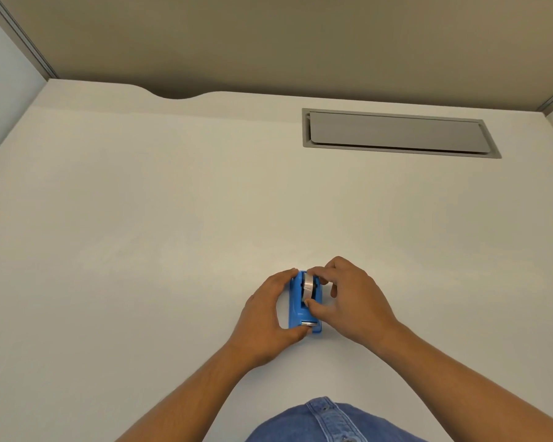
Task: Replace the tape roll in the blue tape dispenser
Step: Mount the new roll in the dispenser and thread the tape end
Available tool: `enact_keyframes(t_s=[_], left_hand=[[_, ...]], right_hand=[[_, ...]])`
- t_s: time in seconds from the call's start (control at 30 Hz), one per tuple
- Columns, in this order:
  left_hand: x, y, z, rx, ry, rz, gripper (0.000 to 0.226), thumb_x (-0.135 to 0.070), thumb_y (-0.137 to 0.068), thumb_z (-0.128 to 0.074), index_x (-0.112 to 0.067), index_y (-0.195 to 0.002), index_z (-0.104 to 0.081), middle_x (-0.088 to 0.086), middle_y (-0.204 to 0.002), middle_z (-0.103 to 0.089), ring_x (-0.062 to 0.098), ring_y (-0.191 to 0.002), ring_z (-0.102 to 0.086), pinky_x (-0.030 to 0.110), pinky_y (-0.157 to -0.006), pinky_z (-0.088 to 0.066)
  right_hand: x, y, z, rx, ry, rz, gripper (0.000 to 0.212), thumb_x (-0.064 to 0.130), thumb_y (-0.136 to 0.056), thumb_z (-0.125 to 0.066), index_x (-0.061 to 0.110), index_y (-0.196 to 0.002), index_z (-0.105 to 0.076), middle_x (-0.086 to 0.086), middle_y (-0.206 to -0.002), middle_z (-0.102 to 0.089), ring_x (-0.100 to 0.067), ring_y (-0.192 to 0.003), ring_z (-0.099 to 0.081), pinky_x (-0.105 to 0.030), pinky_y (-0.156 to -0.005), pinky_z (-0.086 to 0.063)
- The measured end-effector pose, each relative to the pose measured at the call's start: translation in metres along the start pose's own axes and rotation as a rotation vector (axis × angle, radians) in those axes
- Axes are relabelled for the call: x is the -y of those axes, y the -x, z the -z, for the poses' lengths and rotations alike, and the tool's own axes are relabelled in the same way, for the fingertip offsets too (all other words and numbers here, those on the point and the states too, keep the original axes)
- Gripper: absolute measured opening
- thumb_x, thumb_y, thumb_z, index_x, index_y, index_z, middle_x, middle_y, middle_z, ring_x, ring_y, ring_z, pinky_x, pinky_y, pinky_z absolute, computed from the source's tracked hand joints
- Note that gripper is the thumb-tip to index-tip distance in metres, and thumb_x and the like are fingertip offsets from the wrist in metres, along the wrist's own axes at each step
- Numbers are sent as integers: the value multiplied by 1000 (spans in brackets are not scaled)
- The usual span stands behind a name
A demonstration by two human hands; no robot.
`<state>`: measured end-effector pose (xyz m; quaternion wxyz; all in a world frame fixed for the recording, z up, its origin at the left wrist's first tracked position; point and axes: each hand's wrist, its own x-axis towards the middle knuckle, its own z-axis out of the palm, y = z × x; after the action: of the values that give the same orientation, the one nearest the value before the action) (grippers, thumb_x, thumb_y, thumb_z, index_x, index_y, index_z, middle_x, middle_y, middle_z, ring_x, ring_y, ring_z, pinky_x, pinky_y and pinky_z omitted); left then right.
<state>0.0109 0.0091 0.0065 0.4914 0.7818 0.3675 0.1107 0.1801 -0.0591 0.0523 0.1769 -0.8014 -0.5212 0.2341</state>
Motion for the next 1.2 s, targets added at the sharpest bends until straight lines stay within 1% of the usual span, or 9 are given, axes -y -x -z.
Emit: enact_keyframes(t_s=[0.2,0.33,0.43,0.6,0.67,0.83,0.93,1.07,1.2], left_hand=[[1,0,0,2,-1,-15,88,-44,-69,-79,-36,-143,-31,-19,-143,-43,-1,-126,-43,16,-105,-35],[2,1,-1,-5,-29,-23,87,-50,-70,-76,-39,-142,-29,-22,-141,-43,-3,-125,-43,7,-100,-30],[4,0,-3,0,-21,-25,87,-53,-69,-75,-41,-142,-28,-23,-141,-42,-3,-125,-43,8,-100,-29],[5,0,-3,-3,-6,-26,86,-51,-67,-77,-48,-138,-27,-36,-132,-38,-15,-120,-40,-3,-93,-26],[5,-1,-1,7,-3,-23,87,-49,-67,-79,-46,-138,-28,-33,-132,-39,-16,-117,-40,-4,-92,-27],[-2,-2,4,32,-18,-1,94,-55,-63,-81,-39,-140,-31,-20,-141,-41,-3,-121,-42,17,-101,-34],[-10,-2,9,-43,28,-1,82,-60,-64,-76,-41,-135,-40,-22,-135,-46,-3,-119,-45,18,-100,-37],[-21,-7,12,-62,-29,-100,49,-48,-81,-68,-36,-126,-56,-19,-129,-55,-2,-117,-50,21,-100,-42],[-24,-10,11,-126,-64,-68,29,-34,-88,-66,-33,-117,-66,-17,-121,-61,-1,-110,-55,21,-96,-47]], right_hand=[[4,2,1,22,19,2,48,39,-75,-74,34,-121,-64,12,-92,-54,-4,-70,-51,-14,-60,-39],[6,2,4,35,58,28,43,39,-77,-72,33,-119,-65,11,-92,-54,-6,-70,-52,-20,-62,-47],[6,2,5,39,64,38,42,38,-77,-72,32,-119,-65,11,-93,-55,-7,-71,-53,-20,-62,-47],[6,6,3,17,14,11,44,33,-72,-82,35,-109,-60,20,-92,-52,1,-68,-51,-8,-61,-36],[5,10,3,10,-15,-13,46,34,-69,-84,39,-106,-56,22,-93,-52,2,-70,-54,-8,-60,-37],[4,15,8,17,-84,-12,41,29,-73,-79,39,-106,-57,21,-97,-58,-5,-75,-58,-14,-66,-47],[6,13,9,7,-136,-14,27,24,-76,-73,36,-98,-62,17,-93,-63,-8,-74,-61,-23,-67,-54],[3,8,8,-36,-184,2,11,22,-80,-69,33,-80,-67,16,-85,-67,-7,-69,-63,-27,-65,-54],[0,4,7,-51,-263,-16,13,28,-79,-72,33,-90,-66,18,-84,-67,-8,-66,-64,-27,-65,-56]])
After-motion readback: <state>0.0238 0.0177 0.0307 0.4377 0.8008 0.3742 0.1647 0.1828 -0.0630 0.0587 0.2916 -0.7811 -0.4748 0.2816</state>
